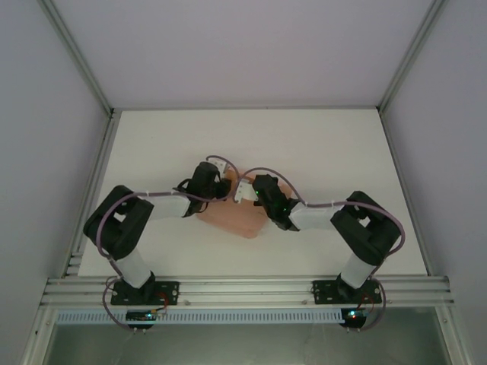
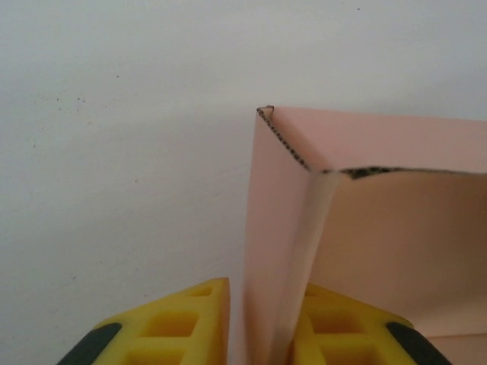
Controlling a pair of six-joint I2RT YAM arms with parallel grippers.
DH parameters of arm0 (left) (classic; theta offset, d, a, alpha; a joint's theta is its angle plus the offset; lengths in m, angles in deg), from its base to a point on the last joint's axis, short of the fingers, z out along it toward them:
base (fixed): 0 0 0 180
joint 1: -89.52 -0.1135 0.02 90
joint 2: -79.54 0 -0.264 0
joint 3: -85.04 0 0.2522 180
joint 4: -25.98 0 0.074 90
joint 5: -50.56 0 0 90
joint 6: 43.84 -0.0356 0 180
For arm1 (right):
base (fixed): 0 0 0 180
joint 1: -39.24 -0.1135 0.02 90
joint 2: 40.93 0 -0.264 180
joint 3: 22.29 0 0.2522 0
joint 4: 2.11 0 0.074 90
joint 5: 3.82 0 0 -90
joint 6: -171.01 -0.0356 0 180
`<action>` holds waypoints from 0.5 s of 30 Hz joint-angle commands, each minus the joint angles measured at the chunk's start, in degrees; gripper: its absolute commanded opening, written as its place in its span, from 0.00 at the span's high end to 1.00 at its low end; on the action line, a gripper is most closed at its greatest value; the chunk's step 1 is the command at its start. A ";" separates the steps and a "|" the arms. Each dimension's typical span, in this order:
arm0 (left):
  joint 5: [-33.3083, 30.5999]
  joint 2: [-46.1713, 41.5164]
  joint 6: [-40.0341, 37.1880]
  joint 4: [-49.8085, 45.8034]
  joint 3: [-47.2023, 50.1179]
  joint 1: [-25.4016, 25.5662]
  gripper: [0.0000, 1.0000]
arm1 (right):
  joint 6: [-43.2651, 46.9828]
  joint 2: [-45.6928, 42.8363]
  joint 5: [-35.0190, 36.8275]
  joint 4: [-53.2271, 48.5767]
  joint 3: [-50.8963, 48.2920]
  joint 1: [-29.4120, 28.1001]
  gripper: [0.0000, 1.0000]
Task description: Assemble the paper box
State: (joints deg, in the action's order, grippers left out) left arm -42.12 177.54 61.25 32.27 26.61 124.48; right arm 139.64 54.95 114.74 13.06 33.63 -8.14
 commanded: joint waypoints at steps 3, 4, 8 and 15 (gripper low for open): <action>-9.24 5.05 -1.94 -6.07 -4.12 -0.28 0.96 | 1.99 -2.48 0.41 -2.51 -0.40 -0.88 1.00; -9.42 5.35 -2.45 -6.26 -4.17 -0.30 0.96 | 1.95 -2.91 0.15 -3.04 -0.24 -0.87 1.00; -11.73 6.25 -2.13 -4.48 -3.36 0.05 1.00 | 0.08 -4.22 -1.18 -5.24 0.40 -0.66 1.00; -9.22 2.21 -0.35 0.89 -0.32 -0.25 1.00 | -17.38 -11.63 0.88 -8.20 1.30 2.54 0.08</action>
State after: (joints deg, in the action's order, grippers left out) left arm -49.42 180.84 59.46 34.08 23.95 125.11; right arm 132.72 48.46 115.29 8.27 33.67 -7.24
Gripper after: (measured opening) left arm 0.071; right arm 0.726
